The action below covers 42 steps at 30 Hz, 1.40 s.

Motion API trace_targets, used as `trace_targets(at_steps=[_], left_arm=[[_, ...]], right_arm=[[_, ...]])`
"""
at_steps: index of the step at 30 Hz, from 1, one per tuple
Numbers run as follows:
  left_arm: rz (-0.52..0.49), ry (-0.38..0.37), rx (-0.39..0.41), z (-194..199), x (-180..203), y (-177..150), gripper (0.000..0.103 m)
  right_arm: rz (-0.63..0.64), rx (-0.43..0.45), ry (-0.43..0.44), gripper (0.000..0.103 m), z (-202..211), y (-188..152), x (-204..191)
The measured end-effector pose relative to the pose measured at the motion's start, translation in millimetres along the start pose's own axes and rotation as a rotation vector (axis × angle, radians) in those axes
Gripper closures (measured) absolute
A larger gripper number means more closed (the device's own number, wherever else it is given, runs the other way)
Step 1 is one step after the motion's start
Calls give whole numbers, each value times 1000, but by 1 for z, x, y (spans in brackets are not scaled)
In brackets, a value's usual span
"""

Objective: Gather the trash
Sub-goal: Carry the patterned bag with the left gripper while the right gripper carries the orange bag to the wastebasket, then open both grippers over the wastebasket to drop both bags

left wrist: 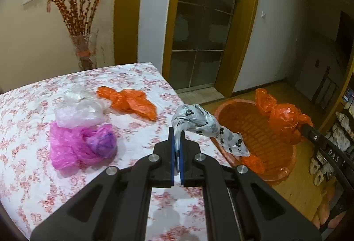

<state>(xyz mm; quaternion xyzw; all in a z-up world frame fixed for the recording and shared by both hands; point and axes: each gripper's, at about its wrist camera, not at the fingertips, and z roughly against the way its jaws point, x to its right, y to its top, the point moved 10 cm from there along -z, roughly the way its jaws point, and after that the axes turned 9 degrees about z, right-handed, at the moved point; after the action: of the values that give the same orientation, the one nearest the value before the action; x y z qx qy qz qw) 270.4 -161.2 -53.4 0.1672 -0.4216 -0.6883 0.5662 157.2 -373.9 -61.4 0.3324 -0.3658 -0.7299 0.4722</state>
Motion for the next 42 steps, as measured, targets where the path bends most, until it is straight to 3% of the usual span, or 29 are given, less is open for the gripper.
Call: trace_targets(at_steps=[42], left_arm=[[-102, -79, -129, -82, 97, -29, 98]], right_arm=[[-133, -5, -113, 96, -29, 1, 76]])
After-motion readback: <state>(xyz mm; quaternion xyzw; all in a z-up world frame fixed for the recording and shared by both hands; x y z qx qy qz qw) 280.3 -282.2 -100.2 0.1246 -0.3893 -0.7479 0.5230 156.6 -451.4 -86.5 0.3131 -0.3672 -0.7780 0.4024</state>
